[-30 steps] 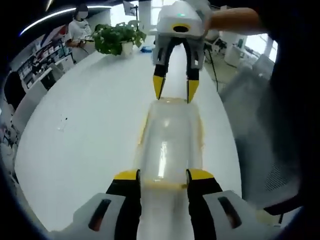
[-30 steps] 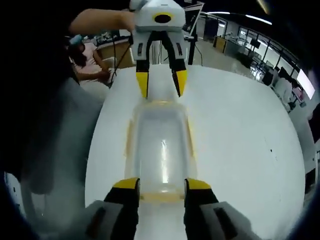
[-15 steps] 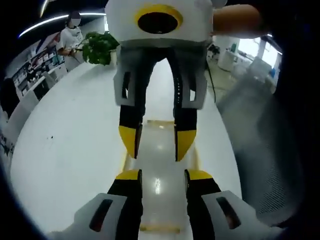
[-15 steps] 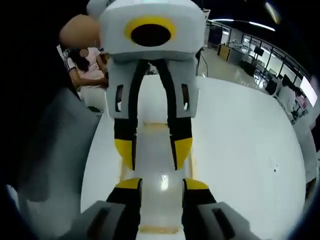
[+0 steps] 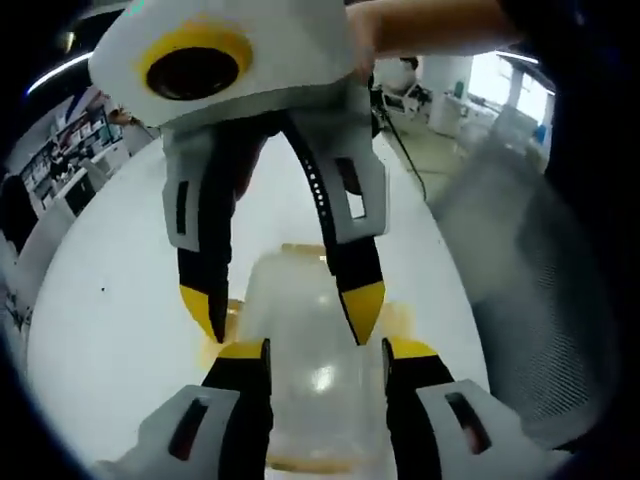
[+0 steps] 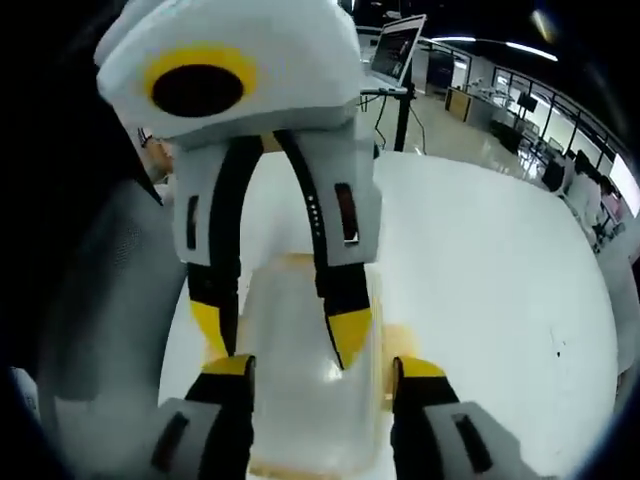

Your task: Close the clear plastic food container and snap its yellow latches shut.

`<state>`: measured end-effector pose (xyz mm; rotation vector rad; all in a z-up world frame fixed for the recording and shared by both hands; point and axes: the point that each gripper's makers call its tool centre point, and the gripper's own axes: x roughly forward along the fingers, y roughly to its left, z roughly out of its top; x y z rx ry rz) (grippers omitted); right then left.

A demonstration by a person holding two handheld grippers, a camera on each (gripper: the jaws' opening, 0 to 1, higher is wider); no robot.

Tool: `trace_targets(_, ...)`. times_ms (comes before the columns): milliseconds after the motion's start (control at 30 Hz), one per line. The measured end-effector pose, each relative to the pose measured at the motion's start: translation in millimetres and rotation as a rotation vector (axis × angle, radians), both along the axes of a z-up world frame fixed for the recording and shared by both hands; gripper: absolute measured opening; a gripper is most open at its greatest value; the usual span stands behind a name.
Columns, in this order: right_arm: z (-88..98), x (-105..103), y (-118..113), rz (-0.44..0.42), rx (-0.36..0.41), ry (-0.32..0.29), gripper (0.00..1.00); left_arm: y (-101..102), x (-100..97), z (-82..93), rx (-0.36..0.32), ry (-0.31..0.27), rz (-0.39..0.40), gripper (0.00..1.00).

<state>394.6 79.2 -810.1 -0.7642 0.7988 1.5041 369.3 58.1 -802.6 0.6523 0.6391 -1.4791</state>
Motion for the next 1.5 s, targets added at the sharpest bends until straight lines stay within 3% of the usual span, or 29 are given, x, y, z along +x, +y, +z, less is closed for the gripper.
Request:
trace_targets(233,-5.6,-0.5,-4.1,0.009,-0.03,0.055,0.59,2.8,-9.3,-3.2,-0.005,-0.069,0.01,0.42)
trace_targets(333,-11.8,-0.1,-6.1,0.021,-0.057,0.064,0.59,5.9,-11.9,-8.5,0.037,-0.136,-0.009,0.45)
trace_targets(367,-10.7,0.0,-4.1,0.011,-0.053,0.083,0.59,5.4,-14.2,-9.6,0.04,-0.14,-0.01,0.46)
trace_targets(433,-11.2,0.0,-3.7,0.019,-0.068,0.087,0.59,4.3,-11.0,-9.3,0.032,-0.204,-0.009,0.42)
trace_targets(467,-11.3,0.3,-3.4,0.02,-0.073,0.089,0.59,4.5,-14.6,-13.5,0.038,-0.194,-0.008,0.42)
trace_targets(500,-11.5,0.1,-3.1,0.026,-0.081,0.093,0.59,4.2,-10.0,-12.1,0.03,-0.235,0.003,0.43)
trace_targets(867,-15.9,-0.2,-3.8,0.048,-0.116,0.163,0.57,2.9,-12.3,-17.4,0.025,-0.33,0.036,0.4)
trace_targets(1033,-16.5,5.2,-2.5,0.052,-0.14,0.197,0.51,3.9,-10.0,-17.0,0.006,-0.323,0.045,0.39)
trace_targets(1100,-18.2,5.1,-1.7,0.053,-0.147,0.207,0.51,3.2,-9.8,-16.0,0.001,-0.347,0.03,0.37)
trace_targets(1367,-19.8,1.0,-0.8,0.091,-0.213,0.253,0.49,2.7,-8.9,-18.2,-0.003,-0.329,0.059,0.36)
trace_targets(1500,-20.9,1.1,-2.8,0.093,-0.204,0.289,0.5,3.4,-9.2,-17.7,-0.016,-0.322,0.056,0.37)
